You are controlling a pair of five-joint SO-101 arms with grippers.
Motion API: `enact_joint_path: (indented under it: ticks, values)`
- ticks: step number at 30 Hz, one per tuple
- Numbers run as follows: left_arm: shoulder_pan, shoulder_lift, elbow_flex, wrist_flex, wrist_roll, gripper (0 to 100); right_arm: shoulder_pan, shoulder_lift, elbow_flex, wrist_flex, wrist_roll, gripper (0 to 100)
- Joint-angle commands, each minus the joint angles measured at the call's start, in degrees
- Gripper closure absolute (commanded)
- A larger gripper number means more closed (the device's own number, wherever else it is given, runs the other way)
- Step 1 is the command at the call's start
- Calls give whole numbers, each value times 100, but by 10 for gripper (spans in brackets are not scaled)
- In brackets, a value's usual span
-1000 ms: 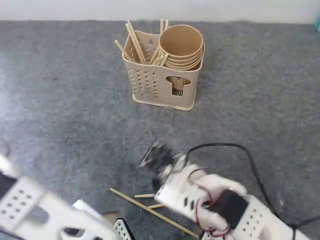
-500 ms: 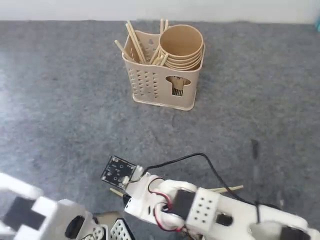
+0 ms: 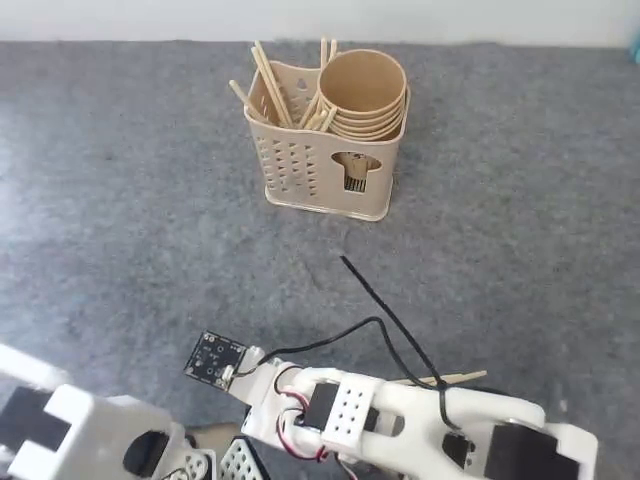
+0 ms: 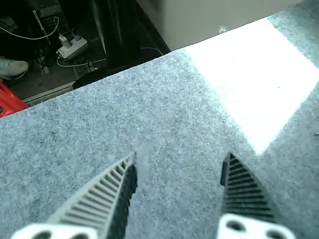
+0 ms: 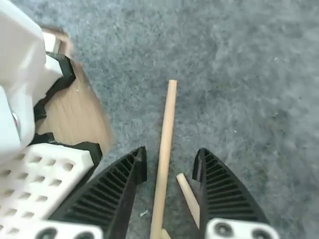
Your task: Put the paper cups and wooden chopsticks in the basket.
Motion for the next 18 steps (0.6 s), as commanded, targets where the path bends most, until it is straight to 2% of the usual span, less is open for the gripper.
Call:
enact_joint_path:
  ticks: [1,5,8,10,14,18]
  values:
    - [-26,-44,-295,0,62,741,-4,145,-413,48,-53,831]
    - [-26,-44,-295,0,62,741,75,409,-668,312,-53,864]
    - [-35,-44,-295,0,62,741,145,497,-809,409,-53,996]
    - [-88,-44,-295,0,62,741,145,497,-791,426,-53,972]
    - [-149,-44,-295,0,62,741,295,382,-782,470,-18,989]
    - [-149,-44,-277,18,62,741,593,-365,-818,804,9,991]
